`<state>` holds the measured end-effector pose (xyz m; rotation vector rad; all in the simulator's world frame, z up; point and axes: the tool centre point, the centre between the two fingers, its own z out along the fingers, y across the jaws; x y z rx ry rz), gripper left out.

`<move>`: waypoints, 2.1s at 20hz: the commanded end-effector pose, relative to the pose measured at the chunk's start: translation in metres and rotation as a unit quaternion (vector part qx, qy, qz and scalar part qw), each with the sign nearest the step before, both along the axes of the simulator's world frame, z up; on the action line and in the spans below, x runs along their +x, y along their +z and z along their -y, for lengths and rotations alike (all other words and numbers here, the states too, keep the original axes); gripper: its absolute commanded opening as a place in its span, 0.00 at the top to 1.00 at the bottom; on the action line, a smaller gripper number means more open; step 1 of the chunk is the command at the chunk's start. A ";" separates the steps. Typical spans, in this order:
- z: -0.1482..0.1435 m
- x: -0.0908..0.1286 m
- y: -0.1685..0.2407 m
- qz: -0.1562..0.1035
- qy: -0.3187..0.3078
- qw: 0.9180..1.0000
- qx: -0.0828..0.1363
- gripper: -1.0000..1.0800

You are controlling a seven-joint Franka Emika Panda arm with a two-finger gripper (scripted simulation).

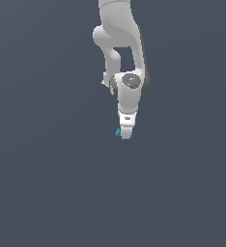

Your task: Pick up the object and move it to a goal position.

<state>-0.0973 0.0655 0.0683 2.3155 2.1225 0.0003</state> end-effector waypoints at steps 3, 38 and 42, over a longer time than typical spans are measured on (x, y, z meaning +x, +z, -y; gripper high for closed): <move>0.000 -0.001 -0.014 0.000 0.001 1.000 0.000 0.04; -0.019 0.012 0.000 0.000 0.003 1.000 0.000 1.00; -0.033 0.021 0.032 -0.001 0.004 1.000 0.001 1.00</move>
